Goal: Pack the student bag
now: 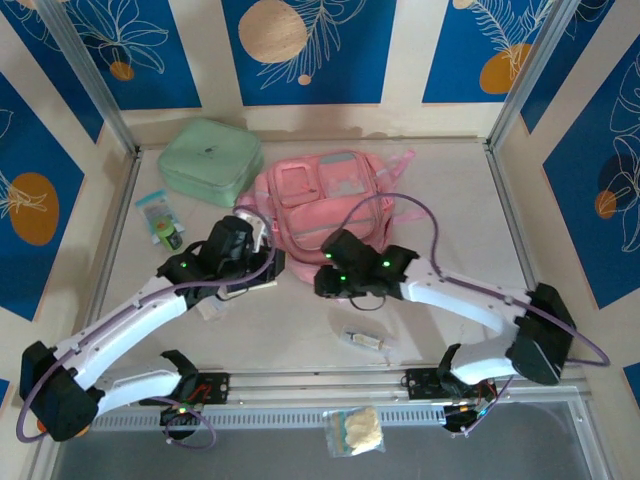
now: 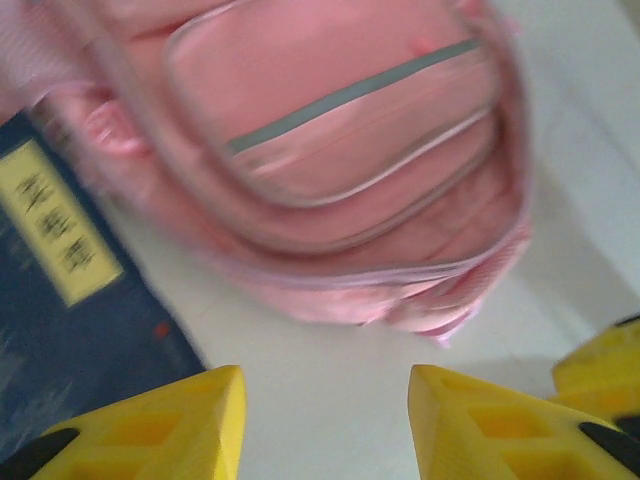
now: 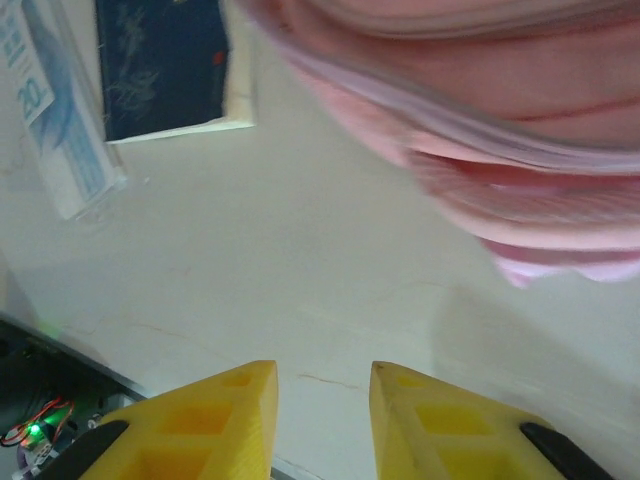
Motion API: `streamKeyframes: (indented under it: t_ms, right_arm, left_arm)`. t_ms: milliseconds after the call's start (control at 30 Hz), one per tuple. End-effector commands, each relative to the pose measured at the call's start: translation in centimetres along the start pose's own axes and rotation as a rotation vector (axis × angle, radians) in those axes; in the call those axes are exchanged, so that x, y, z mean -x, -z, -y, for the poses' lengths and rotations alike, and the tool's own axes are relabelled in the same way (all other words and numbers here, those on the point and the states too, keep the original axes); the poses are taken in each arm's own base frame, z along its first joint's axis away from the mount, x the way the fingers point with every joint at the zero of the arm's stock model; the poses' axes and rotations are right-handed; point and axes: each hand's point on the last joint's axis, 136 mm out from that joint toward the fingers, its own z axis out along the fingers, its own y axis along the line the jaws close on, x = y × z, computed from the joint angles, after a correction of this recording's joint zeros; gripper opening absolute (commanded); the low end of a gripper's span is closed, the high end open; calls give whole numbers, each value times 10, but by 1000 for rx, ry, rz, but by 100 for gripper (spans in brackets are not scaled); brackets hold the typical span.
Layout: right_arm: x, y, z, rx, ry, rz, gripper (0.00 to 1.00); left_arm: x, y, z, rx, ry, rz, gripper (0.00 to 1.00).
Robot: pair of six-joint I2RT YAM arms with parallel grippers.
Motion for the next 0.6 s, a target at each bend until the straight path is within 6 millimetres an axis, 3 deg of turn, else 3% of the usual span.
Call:
streamKeyframes:
  t_ms: [0, 300, 433, 567]
  right_arm:
    - [9, -13, -33, 57, 48, -9, 34]
    - [30, -72, -70, 41, 63, -61, 46]
    - [35, -99, -76, 23, 34, -99, 50]
    - [44, -122, -71, -20, 11, -80, 54]
  left_arm:
    - [-12, 5, -37, 101, 132, -5, 47]
    - [-33, -10, -107, 205, 368, -50, 53]
    - [-34, -21, -125, 200, 440, -50, 53]
    - [-39, -33, -142, 227, 470, -67, 53]
